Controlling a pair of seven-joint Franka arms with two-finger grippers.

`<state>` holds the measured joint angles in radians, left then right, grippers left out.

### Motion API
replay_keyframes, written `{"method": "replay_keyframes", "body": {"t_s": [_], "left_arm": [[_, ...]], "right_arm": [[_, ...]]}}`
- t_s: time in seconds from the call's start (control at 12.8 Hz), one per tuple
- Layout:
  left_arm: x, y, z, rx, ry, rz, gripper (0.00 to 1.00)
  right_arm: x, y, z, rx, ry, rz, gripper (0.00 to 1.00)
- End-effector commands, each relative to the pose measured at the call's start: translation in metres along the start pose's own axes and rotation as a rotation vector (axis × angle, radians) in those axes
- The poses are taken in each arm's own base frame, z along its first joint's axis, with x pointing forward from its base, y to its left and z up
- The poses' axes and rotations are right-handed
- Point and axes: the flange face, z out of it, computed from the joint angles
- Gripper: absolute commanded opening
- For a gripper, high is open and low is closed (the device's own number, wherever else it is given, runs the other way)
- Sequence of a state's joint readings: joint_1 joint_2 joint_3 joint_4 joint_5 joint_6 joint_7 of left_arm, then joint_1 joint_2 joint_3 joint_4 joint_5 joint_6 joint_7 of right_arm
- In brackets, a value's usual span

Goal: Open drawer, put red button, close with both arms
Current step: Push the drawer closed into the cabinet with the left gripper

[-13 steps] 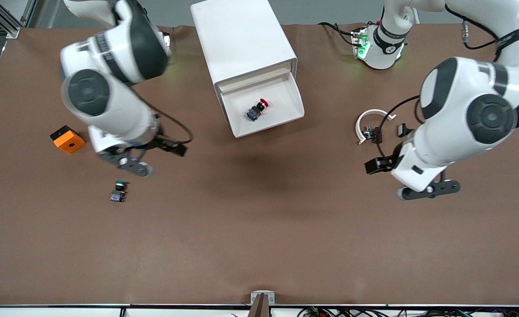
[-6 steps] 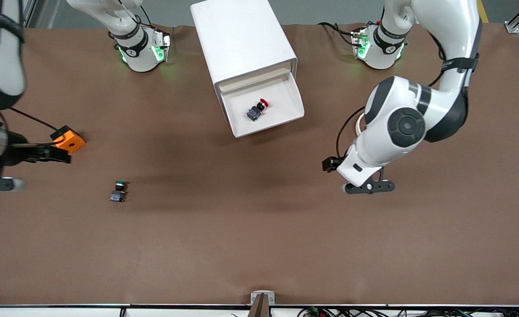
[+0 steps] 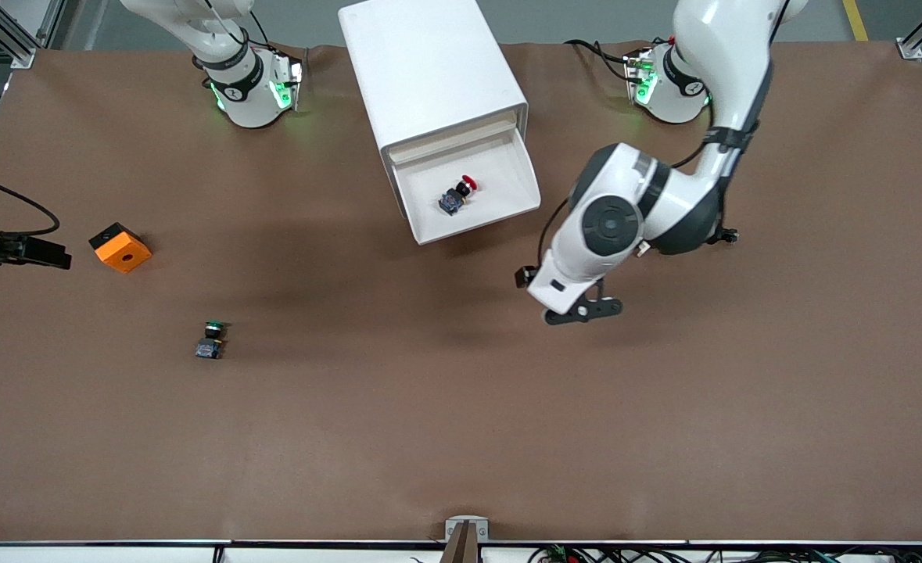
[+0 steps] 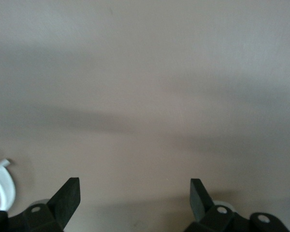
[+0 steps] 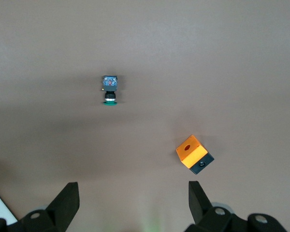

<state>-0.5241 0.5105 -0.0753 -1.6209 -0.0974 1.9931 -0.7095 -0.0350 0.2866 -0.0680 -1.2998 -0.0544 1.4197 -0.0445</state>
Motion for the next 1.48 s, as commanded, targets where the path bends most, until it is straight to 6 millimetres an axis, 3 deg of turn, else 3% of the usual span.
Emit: {"method": "replay_keyframes", "body": {"t_s": [0.0,0.16,0.47,0.78,0.94,1.17,1.4], "left_arm": [[-0.02,0.026,0.024,0.011,-0.004,-0.028,1.0],[-0.034,0.04,0.037,0.025,-0.015,-0.05,1.0],[-0.066,0.061,0.046,-0.014,-0.092,-0.046,1.0],[-0.092,0.074,0.057,-0.023,-0.151,-0.05,1.0],[-0.106,0.08,0.061,-0.014,-0.171,-0.041,1.0],[-0.132,0.09,0.066,0.0,-0.204,-0.028,1.0],[-0.158,0.096,0.071,0.025,-0.239,0.004,1.0]], "right_arm": [[-0.004,0.007,-0.016,-0.006,0.021,0.008,1.0],[-0.007,-0.001,-0.021,-0.001,0.026,-0.002,1.0],[-0.052,0.0,-0.055,0.058,0.036,-0.006,1.0],[-0.102,-0.001,-0.061,0.067,0.097,-0.005,1.0],[-0.114,-0.009,-0.066,0.066,0.113,-0.018,1.0],[-0.129,-0.007,-0.078,0.068,0.134,-0.01,1.0],[-0.142,-0.005,-0.077,0.07,0.141,-0.007,1.0]]}}
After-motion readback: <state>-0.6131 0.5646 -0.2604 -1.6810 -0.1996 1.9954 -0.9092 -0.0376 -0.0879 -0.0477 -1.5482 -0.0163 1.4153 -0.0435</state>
